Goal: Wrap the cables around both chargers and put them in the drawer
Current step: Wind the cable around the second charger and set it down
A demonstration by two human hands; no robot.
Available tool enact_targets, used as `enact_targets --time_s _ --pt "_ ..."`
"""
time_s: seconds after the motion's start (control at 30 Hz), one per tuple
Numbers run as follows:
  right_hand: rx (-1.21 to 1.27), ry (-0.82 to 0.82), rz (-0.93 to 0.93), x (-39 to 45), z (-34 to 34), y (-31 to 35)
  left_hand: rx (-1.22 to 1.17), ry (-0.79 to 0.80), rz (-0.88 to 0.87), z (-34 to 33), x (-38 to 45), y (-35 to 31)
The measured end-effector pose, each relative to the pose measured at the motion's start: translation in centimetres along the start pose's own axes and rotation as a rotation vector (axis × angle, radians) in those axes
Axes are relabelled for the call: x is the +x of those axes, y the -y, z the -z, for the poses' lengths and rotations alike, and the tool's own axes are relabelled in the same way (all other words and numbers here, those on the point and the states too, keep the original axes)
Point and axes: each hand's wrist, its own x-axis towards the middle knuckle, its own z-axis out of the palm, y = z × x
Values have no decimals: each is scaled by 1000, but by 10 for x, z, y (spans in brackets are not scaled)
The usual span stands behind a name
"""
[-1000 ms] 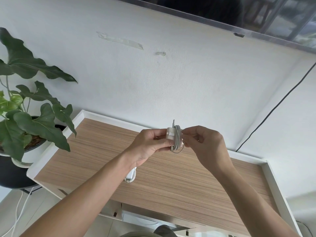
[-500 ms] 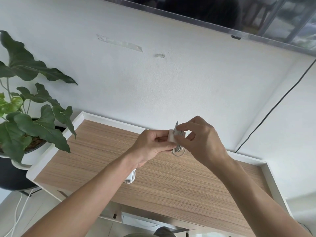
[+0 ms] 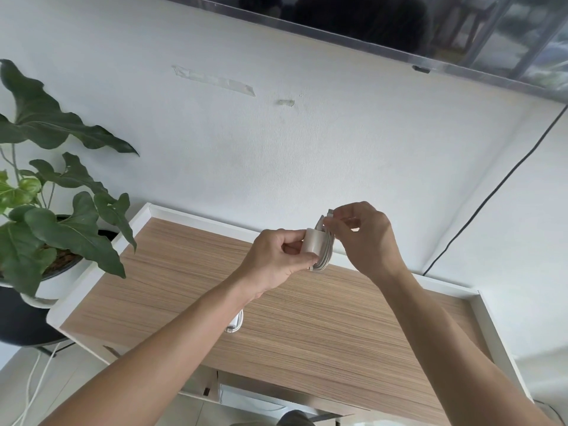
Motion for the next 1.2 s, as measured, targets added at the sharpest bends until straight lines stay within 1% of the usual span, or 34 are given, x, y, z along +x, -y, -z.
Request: enact_targets --time_s 0.13,0.2,0.23,0.3,0.33,0.4,0.57,0.77,0.93,1.07,1.2 --pt "112 15 -98 2 -8 -10 123 -7 -54 2 -2 3" --pt "209 33 -162 3 -9 -14 137 -24 -75 3 -3 9" --pt "277 40 -190 3 -9 -16 116 -35 -72 4 -3 13" --pt "389 60 -226 1 -7 -21 -13 -56 -12 8 -4 20" --pt "422 77 -240 0 -7 -25 -73 -58 19 10 -4 25" --pt "465 112 -271 -3 -12 -35 -116 -54 65 13 -4 34" --pt "591 173 -343 -8 -33 -57 -252 21 162 10 -2 52" --pt "545 158 -447 -13 -55 -79 5 101 133 7 2 80" --pt "525 169 -568 -27 -78 -108 121 172 222 6 0 119" --pt "468 184 -638 -46 -103 -136 137 151 330 -2 -10 153" --pt "414 239 -730 -65 -126 -165 212 183 412 -8 -20 180"
